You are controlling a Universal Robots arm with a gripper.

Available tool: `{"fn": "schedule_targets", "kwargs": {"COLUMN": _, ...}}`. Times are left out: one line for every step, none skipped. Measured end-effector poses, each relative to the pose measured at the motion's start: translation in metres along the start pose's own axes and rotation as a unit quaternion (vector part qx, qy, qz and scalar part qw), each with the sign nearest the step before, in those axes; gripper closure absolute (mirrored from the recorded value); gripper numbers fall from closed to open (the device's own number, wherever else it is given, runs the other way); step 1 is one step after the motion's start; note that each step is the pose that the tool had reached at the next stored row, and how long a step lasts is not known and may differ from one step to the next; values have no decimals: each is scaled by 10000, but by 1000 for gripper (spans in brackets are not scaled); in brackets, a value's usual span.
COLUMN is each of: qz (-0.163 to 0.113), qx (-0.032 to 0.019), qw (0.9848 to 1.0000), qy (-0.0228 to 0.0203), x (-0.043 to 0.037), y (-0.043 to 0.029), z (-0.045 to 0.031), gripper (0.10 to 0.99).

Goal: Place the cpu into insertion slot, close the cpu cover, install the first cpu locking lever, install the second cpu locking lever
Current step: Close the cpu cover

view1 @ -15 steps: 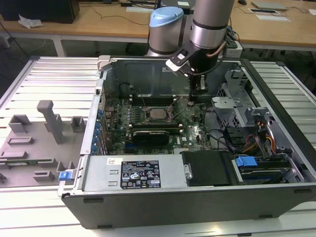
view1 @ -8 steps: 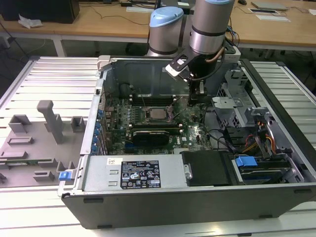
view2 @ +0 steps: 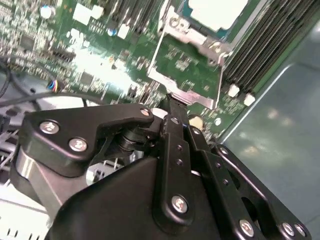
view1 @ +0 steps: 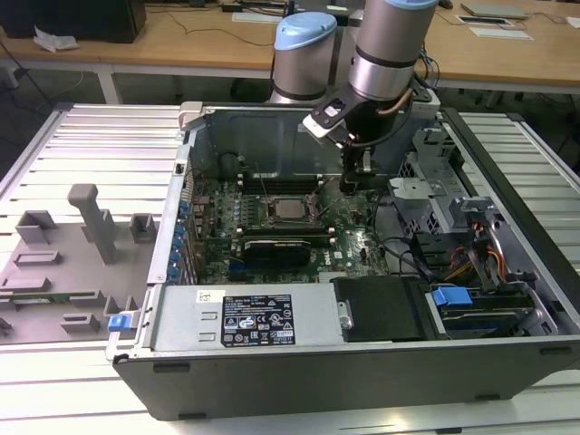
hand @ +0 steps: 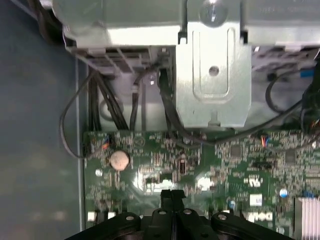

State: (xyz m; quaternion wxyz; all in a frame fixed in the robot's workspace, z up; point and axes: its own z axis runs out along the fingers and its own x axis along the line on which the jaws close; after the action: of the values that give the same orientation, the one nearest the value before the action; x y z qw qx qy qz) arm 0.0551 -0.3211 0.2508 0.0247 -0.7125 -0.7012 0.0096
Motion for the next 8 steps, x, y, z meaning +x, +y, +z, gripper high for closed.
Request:
{"fn": "schedule_targets", "kwargs": {"qz": 3, "qx": 119, "qw": 9999, "qy": 3, "x": 0, "y": 3, "z": 0, "gripper": 980}}
{"fn": "schedule_targets", "kwargs": {"qz": 4, "qx": 135, "qw": 9999, "qy": 2, "x": -1, "y": 3, "z": 0, "gripper": 980}}
{"fn": "schedule_targets", "kwargs": {"qz": 3, "qx": 135, "qw": 9999, "qy": 2, "x": -1, "y": 3, "z": 0, "gripper": 980}}
{"fn": "schedule_targets", "kwargs": {"qz": 3, "qx": 133, "qw": 9999, "qy": 1, "x": -1, "y": -5, "z": 0, "gripper": 980}}
{"fn": "schedule_targets", "kwargs": {"qz": 3, "qx": 124, "qw": 9999, "qy": 2, "x": -1, "y": -20, "z": 1, "gripper": 980}}
{"fn": "schedule_targets", "kwargs": {"qz": 2, "qx": 112, "qw": 9999, "qy": 2, "x": 0, "y": -35, "z": 2, "gripper": 980}}
{"fn": "schedule_targets", "kwargs": {"qz": 2, "qx": 96, "qw": 10000, "qy": 3, "x": 4, "y": -54, "z": 3, "gripper": 980}}
{"fn": "schedule_targets", "kwargs": {"qz": 2, "qx": 84, "qw": 10000, "qy": 3, "x": 8, "y": -70, "z": 4, "gripper": 980}}
